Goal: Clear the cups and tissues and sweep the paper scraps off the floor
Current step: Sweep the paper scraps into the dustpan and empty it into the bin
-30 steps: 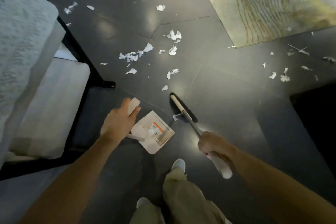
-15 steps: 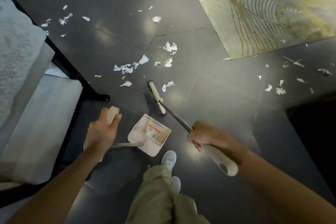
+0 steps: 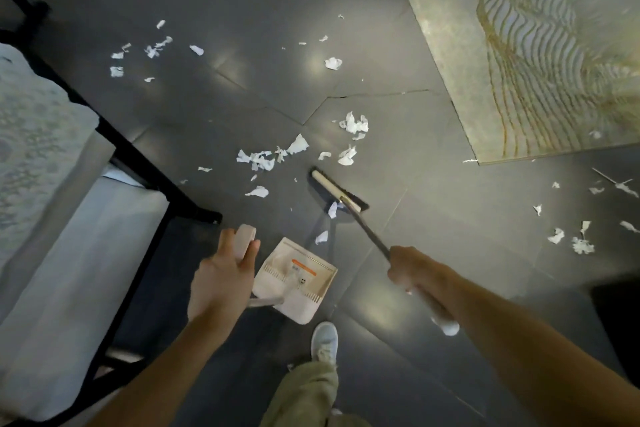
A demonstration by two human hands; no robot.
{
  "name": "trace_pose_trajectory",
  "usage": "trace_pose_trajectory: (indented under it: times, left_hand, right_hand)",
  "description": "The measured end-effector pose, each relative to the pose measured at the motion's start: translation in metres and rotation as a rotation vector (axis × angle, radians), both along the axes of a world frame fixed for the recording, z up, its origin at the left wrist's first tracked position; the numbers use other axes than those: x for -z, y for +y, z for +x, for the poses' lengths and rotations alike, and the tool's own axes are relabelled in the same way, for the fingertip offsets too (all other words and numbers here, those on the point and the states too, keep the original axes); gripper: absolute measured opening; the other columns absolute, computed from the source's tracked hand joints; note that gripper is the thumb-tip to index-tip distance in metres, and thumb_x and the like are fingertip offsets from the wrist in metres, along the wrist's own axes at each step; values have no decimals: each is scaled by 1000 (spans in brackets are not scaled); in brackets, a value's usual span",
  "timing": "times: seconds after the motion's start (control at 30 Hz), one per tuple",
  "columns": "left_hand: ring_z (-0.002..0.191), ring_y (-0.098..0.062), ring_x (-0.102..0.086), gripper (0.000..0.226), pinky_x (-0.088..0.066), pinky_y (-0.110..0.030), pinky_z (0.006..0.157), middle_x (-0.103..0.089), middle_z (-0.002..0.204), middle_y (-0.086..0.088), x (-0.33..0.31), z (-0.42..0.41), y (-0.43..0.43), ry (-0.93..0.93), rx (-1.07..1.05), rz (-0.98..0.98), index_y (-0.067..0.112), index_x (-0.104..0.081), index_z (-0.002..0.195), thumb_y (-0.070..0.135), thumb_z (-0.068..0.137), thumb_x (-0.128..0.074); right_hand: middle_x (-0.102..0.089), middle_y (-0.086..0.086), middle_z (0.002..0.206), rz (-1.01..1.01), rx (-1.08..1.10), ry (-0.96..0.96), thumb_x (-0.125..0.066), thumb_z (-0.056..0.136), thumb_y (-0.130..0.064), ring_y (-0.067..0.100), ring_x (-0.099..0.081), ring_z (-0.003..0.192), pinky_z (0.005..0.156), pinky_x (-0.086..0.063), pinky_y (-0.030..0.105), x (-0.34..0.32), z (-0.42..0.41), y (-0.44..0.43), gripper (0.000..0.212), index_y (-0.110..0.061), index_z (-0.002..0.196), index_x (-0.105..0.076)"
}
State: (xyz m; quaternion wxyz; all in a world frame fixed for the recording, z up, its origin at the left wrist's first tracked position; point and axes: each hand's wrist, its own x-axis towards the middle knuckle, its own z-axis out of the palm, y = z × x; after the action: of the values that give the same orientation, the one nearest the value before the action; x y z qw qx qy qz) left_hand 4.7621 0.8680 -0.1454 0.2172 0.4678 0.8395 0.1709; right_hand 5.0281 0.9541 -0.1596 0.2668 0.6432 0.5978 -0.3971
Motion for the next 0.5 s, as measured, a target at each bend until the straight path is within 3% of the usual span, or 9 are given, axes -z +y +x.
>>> trace_pose_trajectory:
  times: [0.1, 0.2, 0.27, 0.4, 0.5]
  left_hand:
    - [83, -36, -62, 35, -40, -34, 62, -64, 93, -15, -3, 11, 16, -25, -36, -30, 23, -43, 109, 52, 90, -38]
    - [85, -36, -62, 34, -42, -35, 63, -64, 95, -15, -7, 19, 29, -55, -32, -53, 23, -40, 106, 53, 92, -37]
    - [85, -36, -62, 32, -41, -35, 63, -64, 95, -15, -9, 19, 34, -79, -35, -65, 24, -38, 103, 53, 91, -37]
    - [78, -31, -56, 30, -41, -35, 64, -62, 95, -16, -12, 11, 46, -176, -82, -77, 22, -42, 106, 48, 92, -42]
    - [77, -31, -54, 29, -41, -36, 65, -62, 92, -16, -16, 13, 62, -204, -84, -42, 19, -45, 105, 45, 92, -45]
  right_hand:
    - [-64, 13, 110, -124, -110, 5, -52, 90, -12, 26, -64, 98, 60, -40, 18, -5, -21, -19, 27, -7, 117, -56]
    - [-61, 5, 74, -220, -9, 74, -52, 82, -14, 17, -61, 61, 56, -43, 21, -20, -22, -24, 4, -17, 83, -54]
    - [-56, 2, 63, -256, 89, 168, -54, 78, -13, 11, -54, 46, 50, -44, 22, -37, -16, -8, 6, -16, 73, -53]
    - [-52, 3, 48, -310, 342, 203, -58, 81, 2, 12, -45, 37, 38, -37, 19, -68, -7, 34, 7, -5, 78, -60]
    - [-52, 6, 56, -235, 332, 188, -58, 82, 1, 12, -46, 40, 42, -39, 20, -76, -3, 54, 13, -8, 92, -62]
